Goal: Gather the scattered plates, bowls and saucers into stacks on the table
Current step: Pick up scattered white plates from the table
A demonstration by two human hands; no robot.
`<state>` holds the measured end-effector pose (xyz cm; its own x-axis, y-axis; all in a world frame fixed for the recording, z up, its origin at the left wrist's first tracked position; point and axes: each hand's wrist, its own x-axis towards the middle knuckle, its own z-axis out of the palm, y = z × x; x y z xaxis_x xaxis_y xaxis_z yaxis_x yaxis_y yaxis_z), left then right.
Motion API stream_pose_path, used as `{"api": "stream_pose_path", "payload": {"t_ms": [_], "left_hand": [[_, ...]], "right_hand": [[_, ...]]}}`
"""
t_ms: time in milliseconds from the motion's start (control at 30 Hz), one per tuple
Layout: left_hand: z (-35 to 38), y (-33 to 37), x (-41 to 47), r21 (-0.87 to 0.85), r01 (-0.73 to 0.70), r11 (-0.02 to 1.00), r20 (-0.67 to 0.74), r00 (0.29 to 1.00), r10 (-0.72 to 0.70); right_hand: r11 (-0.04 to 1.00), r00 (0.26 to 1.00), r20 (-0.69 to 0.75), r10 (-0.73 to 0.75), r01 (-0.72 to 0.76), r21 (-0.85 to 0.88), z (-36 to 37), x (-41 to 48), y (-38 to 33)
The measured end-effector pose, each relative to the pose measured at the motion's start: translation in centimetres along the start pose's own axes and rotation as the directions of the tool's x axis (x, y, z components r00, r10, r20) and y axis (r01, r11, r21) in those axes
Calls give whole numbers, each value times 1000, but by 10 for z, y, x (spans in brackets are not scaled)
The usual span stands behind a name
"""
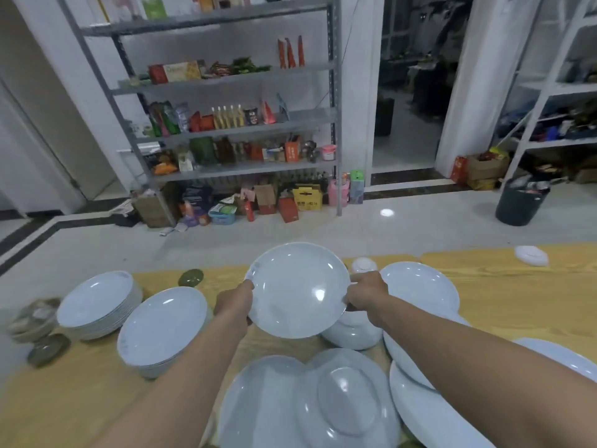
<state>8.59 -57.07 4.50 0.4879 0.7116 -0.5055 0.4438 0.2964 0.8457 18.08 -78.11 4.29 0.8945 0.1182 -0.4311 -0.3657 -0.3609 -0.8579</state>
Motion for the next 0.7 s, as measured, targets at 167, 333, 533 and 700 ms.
{"api": "stream_pose_path", "payload": {"t_ms": [167,333,533,700], "left_hand": [[-89,7,76,46,10,999,-35,999,-8],[-163,10,156,80,39,996,-56,998,-35],[-222,3,209,185,56,981,-144,989,-30],[-252,-23,251,313,107,944,-165,985,-57]], "right_hand": [[998,998,59,8,-4,-61,107,1,-16],[992,998,59,15,-8,-125,214,10,-19],[982,997,69,17,-4,-190,308,14,-16],[971,996,77,53,-34,-236,361,18,2]]}}
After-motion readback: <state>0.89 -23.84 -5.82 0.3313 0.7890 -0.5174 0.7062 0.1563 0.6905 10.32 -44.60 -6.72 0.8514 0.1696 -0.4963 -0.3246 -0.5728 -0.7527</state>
